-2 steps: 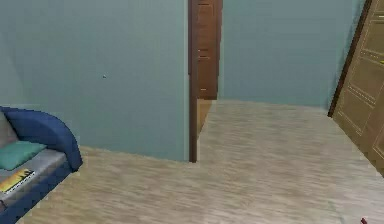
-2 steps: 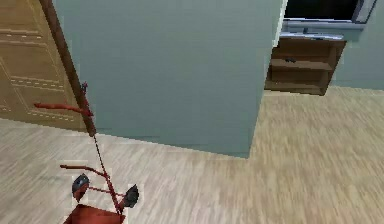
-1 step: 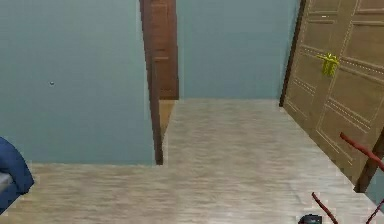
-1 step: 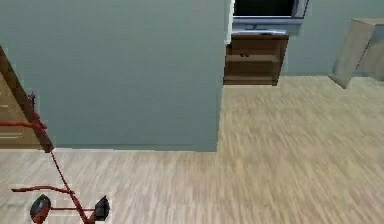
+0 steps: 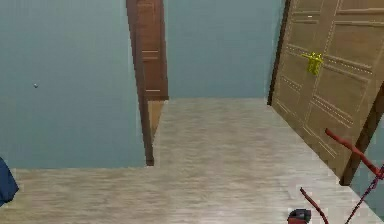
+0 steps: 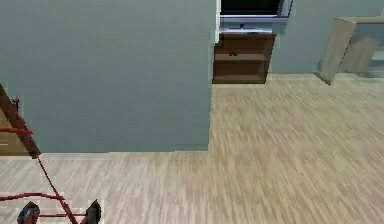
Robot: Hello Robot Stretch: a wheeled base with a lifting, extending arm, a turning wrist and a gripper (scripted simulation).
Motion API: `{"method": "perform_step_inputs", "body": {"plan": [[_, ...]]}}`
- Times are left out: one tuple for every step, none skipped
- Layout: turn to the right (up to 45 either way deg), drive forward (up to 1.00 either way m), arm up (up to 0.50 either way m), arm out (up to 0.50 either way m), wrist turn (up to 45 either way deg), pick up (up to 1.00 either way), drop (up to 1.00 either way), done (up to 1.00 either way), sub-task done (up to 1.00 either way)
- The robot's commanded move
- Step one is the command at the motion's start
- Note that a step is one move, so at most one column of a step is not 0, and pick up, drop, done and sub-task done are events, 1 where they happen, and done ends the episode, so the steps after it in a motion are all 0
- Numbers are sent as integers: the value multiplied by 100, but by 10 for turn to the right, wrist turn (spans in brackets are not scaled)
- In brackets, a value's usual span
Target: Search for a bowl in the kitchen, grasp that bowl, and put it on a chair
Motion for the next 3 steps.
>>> {"method": "perform_step_inputs", "body": {"plan": [[0, 100, 0, 0, 0, 0, 0, 0, 0], [0, 55, 0, 0, 0, 0, 0, 0, 0], [-210, 0, 0, 0, 0, 0, 0, 0, 0]]}}
